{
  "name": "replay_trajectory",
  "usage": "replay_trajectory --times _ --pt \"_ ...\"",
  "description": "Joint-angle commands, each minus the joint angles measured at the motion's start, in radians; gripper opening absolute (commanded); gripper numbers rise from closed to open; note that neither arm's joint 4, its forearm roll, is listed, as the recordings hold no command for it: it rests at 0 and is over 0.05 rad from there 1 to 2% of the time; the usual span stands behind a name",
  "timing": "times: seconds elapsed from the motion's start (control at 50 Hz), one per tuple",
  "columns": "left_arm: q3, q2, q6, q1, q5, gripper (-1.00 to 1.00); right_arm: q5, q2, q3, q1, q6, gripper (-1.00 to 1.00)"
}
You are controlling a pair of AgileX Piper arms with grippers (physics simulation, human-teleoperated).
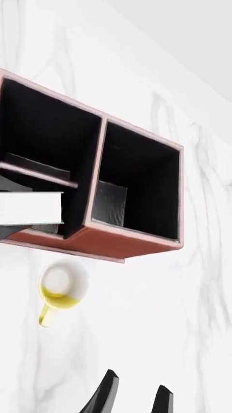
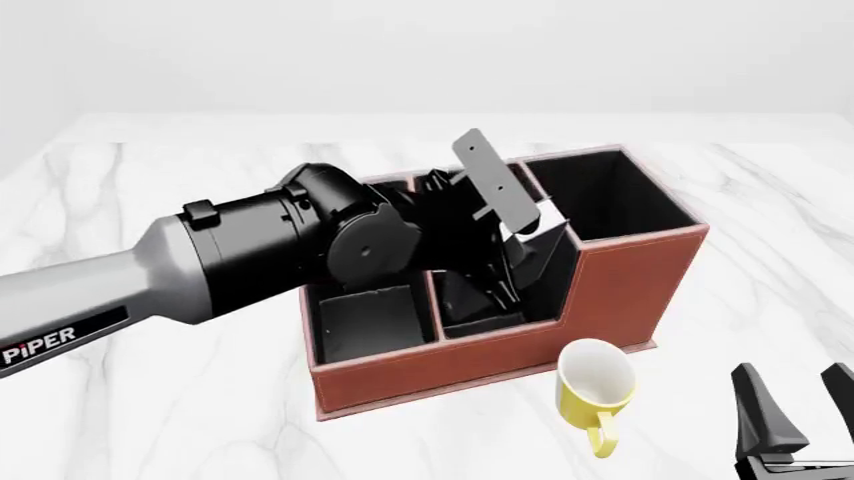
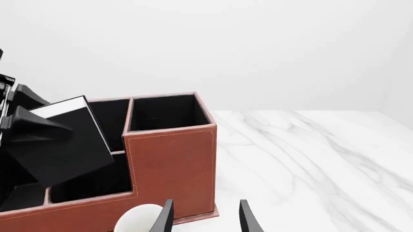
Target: Pick up the book and place it in the back compartment of the caddy.
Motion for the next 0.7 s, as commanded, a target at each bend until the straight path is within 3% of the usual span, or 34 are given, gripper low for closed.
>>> replay_trajectory --times 0.02,0.26,0.7 --pt "0.010 0.006 0.001 -0.003 -0.032 -1.00 0.000 0.000 0.000 0.000 0.000 1.00" --pt "0.023 0.027 -0.025 0.010 -0.068 -1.00 0.000 0.000 0.000 0.000 0.000 1.00" --pt "0.022 0.066 -0.006 0.016 -0.076 -1.00 0.000 0.000 0.000 0.000 0.000 1.00"
